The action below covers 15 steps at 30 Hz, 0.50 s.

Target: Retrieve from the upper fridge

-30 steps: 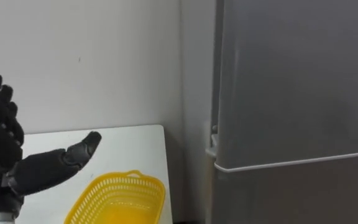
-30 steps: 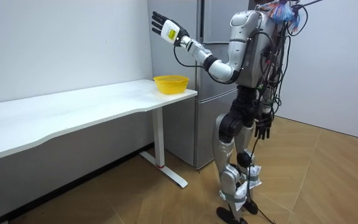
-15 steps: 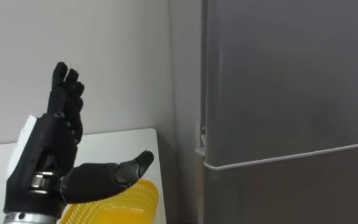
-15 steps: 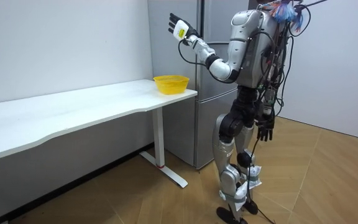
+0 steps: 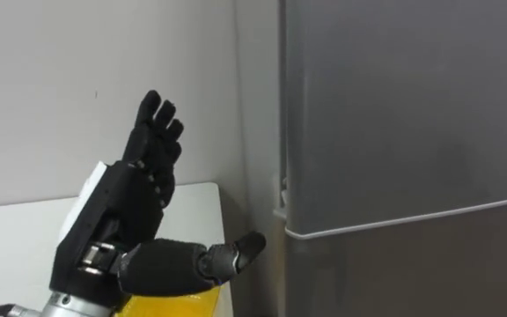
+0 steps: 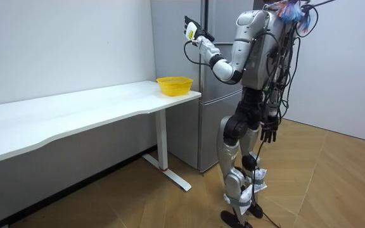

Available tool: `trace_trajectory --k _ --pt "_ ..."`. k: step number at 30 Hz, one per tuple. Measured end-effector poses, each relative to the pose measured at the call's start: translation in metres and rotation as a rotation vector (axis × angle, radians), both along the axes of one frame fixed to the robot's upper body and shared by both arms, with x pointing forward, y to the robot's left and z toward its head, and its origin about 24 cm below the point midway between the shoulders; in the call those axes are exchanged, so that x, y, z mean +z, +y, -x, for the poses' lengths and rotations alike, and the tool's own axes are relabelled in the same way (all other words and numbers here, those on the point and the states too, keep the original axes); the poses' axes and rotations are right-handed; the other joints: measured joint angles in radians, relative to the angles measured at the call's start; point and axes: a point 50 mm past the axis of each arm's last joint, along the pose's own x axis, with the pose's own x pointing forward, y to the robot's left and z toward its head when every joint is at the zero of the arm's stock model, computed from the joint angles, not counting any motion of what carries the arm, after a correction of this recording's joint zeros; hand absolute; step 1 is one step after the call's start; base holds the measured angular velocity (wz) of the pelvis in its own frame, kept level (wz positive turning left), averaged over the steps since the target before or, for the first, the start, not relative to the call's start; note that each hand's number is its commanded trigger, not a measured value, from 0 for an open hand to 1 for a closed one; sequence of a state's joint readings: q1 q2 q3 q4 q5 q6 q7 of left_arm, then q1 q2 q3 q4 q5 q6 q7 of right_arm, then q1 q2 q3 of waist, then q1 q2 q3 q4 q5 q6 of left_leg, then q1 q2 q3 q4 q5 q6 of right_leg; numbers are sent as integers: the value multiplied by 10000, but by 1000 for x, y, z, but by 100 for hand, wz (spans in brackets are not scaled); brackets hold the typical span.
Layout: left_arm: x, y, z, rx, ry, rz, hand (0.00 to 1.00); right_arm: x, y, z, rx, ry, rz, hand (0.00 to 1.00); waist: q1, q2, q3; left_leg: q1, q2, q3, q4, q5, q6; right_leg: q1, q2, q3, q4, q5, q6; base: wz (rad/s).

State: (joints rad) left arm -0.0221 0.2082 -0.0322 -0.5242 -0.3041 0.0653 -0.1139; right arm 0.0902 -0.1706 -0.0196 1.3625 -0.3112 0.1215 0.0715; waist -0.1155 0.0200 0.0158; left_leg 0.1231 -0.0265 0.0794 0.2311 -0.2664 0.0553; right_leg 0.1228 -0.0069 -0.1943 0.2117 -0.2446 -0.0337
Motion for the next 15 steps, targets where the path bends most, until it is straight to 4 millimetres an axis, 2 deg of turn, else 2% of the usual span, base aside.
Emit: trace_trajectory --k 15 --pt "10 -26 -7 -1885 -313 -755 0 2 -5 -8 450 45 -193 0 -467 112 -70 -78 69 20 -105 23 -35 -38 89 30 -82 112 -55 0"
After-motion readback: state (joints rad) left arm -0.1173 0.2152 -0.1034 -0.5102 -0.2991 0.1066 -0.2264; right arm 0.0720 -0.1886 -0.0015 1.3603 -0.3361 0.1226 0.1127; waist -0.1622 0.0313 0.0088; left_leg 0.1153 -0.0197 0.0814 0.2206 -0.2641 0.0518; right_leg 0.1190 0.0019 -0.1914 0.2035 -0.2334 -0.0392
